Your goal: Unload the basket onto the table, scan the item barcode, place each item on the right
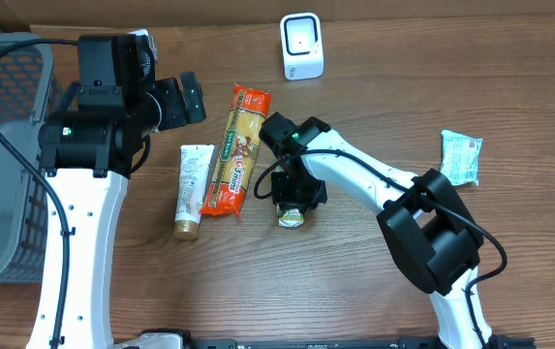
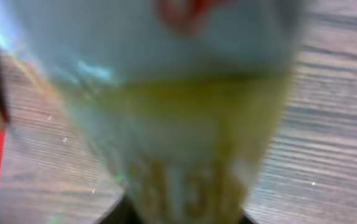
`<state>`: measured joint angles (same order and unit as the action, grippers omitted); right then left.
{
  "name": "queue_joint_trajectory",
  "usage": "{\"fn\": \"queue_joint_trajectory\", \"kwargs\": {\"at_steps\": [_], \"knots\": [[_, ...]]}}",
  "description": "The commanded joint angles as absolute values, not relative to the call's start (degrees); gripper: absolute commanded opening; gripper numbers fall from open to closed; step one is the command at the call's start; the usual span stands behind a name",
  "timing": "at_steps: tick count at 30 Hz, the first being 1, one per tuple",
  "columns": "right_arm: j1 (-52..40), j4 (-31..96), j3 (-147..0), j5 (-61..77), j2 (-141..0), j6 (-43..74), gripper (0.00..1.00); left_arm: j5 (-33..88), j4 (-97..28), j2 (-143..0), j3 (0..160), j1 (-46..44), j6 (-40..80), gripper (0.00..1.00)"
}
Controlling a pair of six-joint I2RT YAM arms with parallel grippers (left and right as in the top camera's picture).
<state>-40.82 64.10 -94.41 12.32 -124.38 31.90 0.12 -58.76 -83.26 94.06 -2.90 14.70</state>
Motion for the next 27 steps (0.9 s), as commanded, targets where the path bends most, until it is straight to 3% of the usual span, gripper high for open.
{"fn": "queue_joint_trajectory", "kwargs": {"at_steps": [1, 6, 9, 11, 12, 13, 14, 17, 19, 27], "knots": [[-40.8, 64.49, -94.89, 11.6, -123.44, 31.0, 0.15, -0.6, -58.7, -83.24, 94.54, -3.03, 15.44, 1.0], [-40.73, 69.38, -98.35, 10.13, -123.44, 17.61, 0.11, -0.62, -58.7, -83.24, 94.54, -3.03, 15.44, 0.99], [-40.73, 71.96, -98.76, 3.42, -123.44, 7.66, 0.2, -0.6, -58.7, -83.24, 94.54, -3.03, 15.44, 1.0], [-40.69, 73.6, -98.7, -3.42, -123.44, 2.52, 0.39, -0.6, -58.7, -83.24, 94.54, -3.03, 15.44, 0.99], [-40.69, 74.11, -98.7, -8.01, -123.44, 0.16, 0.52, -0.6, -58.7, -83.24, 94.54, -3.03, 15.46, 0.99], [-40.69, 74.3, -98.7, -14.98, -123.44, -0.54, 0.71, -0.6, -58.7, -83.24, 94.54, -3.03, 15.44, 1.0], [-40.62, 73.95, -98.7, -22.09, -123.44, -0.51, 0.77, -0.6, -58.7, -83.24, 94.54, -3.03, 15.44, 1.0], [-39.88, 68.84, -98.72, -36.14, -123.44, -1.23, 0.83, -0.6, -58.7, -83.24, 94.54, -3.03, 15.44, 0.99], [-39.62, 66.28, -99.68, -35.79, -123.44, -4.05, 0.86, -0.6, -58.7, -83.24, 94.54, -3.03, 15.44, 1.0], [-39.72, 64.01, -104.66, -6.7, -123.44, -8.45, 0.86, -0.6, -58.7, -83.24, 94.54, -3.03, 15.44, 1.0]]}}
